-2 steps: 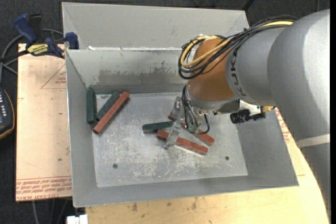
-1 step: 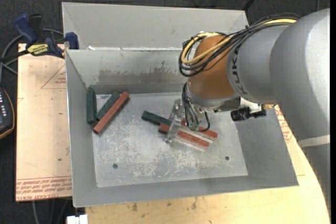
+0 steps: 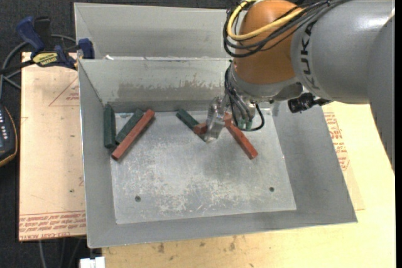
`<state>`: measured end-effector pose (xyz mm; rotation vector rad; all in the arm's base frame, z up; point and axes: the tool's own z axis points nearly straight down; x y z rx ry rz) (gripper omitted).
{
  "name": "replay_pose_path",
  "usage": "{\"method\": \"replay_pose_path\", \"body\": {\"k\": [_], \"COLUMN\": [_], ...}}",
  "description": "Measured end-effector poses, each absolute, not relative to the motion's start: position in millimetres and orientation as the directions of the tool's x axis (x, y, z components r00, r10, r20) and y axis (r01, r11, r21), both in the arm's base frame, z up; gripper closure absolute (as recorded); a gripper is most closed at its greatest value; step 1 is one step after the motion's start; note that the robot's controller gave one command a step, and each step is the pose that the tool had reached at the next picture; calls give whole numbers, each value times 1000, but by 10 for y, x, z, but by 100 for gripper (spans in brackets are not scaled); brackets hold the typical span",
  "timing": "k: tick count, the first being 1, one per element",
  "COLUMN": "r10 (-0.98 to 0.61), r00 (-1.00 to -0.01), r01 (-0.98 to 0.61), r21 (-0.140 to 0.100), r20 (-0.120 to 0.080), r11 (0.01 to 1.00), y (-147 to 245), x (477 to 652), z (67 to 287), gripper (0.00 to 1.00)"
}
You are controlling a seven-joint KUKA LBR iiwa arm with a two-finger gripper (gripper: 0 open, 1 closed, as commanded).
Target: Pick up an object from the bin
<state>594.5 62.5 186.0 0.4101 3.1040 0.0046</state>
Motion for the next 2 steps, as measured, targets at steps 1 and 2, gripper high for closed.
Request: {"method": "replay_pose_path", "body": {"k": [1, 2], "r10": [193, 241], "r00": [-981, -971], "r01": [193, 241], "r21": [4, 1], "r20": [-11, 1], "r11": [981, 971], "y": [800, 1227], "x": [5886, 5624], "z": [2739, 2627], "gripper": [100, 100]}}
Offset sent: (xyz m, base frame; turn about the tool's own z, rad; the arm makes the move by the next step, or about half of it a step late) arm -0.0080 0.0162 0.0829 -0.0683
